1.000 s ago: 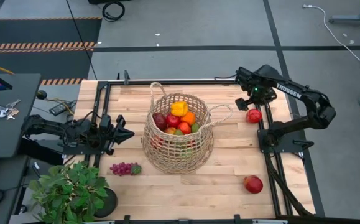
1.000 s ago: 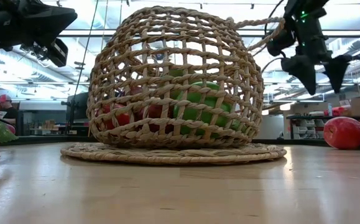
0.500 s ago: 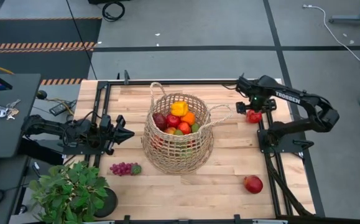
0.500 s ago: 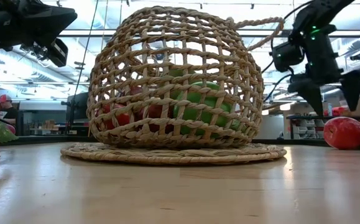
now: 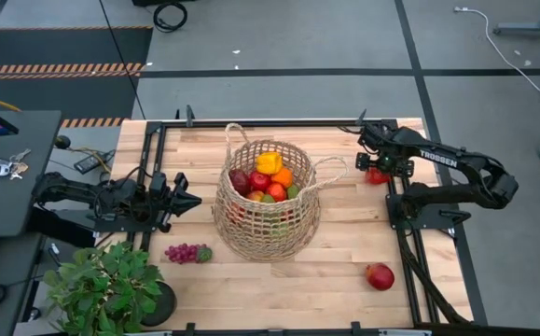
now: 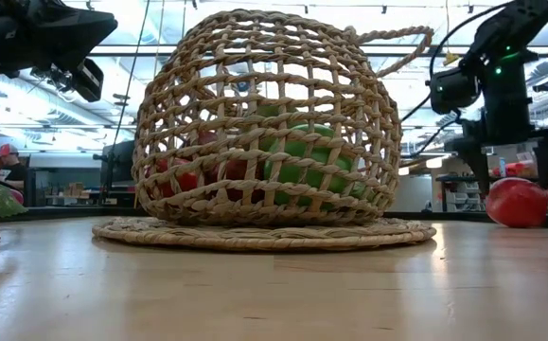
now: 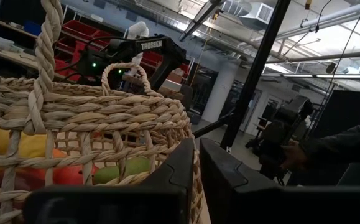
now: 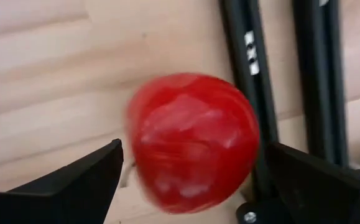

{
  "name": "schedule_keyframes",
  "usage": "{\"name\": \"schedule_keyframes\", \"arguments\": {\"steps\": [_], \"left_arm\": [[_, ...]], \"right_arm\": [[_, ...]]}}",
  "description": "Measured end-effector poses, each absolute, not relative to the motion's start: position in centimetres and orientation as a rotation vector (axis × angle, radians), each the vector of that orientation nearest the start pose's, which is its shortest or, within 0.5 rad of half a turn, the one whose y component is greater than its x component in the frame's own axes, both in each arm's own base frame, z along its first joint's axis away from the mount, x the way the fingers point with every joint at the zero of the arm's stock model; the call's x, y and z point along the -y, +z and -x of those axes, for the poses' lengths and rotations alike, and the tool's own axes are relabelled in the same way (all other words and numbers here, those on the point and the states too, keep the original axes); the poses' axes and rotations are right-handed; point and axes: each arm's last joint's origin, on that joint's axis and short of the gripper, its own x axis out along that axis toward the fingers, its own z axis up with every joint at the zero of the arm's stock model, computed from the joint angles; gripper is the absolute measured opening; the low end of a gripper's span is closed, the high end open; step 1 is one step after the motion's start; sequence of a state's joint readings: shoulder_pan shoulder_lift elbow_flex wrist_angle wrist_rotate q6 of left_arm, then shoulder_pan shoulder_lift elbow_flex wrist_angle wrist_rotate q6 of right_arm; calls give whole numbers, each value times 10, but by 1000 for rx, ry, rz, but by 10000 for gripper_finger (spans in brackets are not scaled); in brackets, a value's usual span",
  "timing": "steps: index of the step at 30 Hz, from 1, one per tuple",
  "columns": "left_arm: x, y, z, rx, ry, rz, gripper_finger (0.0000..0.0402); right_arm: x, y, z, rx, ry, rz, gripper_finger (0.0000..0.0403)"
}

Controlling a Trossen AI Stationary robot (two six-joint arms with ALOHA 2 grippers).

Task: Build produce basket
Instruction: Put the red apple into the brown basket

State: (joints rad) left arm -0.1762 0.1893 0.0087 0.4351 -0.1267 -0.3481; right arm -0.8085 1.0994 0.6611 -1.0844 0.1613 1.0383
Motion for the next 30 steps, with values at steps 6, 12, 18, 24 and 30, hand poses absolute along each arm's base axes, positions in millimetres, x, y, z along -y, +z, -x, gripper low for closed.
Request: {"name": "schedule_keyframes", "arguments": {"steps": [6,12,18,24,30], "left_arm": [[15,192,-105,240,-93,384,33],[15,192,-105,241,-93,384,29],[15,192,-105,241,-92,385,36],[15,192,-105,241,-93,384,29],[15,192,-105,241,-93,384,33]], "right_arm": [[113,177,-103,-997,-1494,-1308,394],[115,176,-108,-964,-1447,-1278,385],[116,176,-109,-983,-1408,-1247,356],[116,176,-109,-1003,-1379,-1230,344],[115,183,-113,-981,-1312,-1217,338]]}}
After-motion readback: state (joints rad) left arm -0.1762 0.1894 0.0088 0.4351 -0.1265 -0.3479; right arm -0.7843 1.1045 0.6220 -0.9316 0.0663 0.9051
